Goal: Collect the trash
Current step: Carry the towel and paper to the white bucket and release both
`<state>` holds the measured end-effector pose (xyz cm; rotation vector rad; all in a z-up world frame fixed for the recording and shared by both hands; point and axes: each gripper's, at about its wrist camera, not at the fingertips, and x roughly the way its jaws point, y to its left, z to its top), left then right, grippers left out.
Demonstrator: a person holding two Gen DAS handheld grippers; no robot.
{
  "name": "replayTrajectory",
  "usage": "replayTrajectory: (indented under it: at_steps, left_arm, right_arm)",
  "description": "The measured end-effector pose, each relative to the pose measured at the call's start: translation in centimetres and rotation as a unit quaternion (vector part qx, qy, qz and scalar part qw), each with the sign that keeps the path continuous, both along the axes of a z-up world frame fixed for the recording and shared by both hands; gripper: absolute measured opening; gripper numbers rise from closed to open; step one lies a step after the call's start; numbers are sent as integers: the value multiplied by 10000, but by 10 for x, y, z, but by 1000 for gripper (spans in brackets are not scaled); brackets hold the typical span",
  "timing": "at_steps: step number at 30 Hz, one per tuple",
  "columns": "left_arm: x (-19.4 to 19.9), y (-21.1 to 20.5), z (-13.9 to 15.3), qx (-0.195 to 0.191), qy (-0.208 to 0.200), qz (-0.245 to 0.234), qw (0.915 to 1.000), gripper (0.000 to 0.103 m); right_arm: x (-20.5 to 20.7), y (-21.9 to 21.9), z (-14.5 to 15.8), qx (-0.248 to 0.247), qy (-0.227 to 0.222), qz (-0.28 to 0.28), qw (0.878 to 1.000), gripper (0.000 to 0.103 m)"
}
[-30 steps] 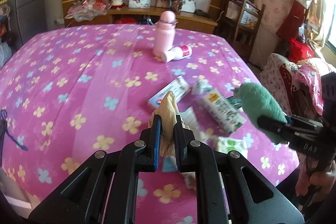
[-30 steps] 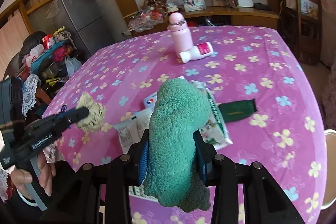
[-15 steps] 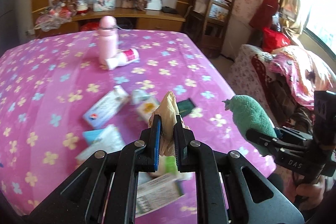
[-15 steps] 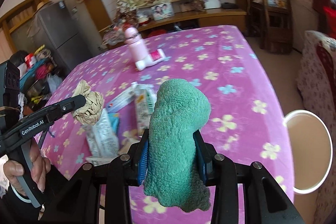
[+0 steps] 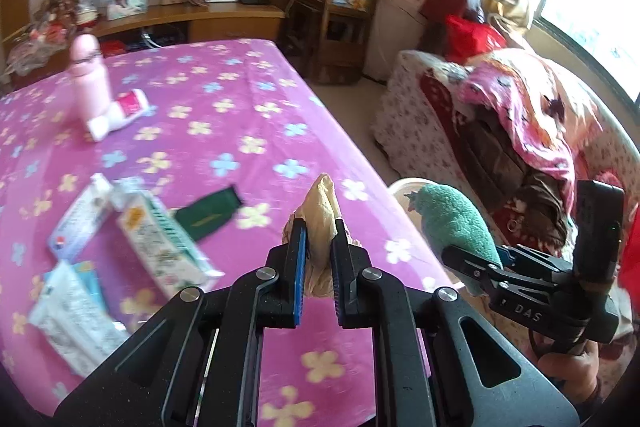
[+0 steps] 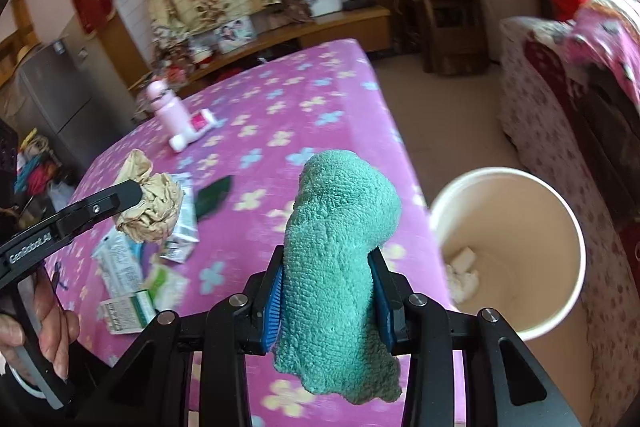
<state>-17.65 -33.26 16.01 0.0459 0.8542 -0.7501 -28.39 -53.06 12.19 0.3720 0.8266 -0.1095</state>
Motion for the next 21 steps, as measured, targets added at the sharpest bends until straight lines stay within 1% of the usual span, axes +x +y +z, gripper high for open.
replayTrajectory:
  at_steps: [7, 14, 18, 19, 20, 21]
  left_arm:
    - [-14, -62, -12, 44, 108, -413, 9991, 9]
    - [-21, -113, -29, -125, 290, -672, 9972, 9]
    - [-19, -144, -46, -249, 621, -767, 9948, 9]
    - [-18, -150, -49, -297, 670, -748, 9945, 9]
    - [-17, -154, -51, -338, 698, -721, 9944, 10]
    - [-15, -159, -55, -414, 754, -701, 9938, 14]
  right_arm:
    - [-19, -48, -22, 73, 216, -430, 9988, 37]
    - [-30, -95, -46, 200, 415, -849, 9953, 37]
    - [-32, -117, -57, 212, 500, -1100, 9924, 37]
    - [-31, -123, -59, 191, 521, -1186, 9914, 42]
    - [-30, -128, -61, 145, 534, -1277, 9903, 53]
    - [-31, -133, -61, 60, 517, -1376, 9891, 59]
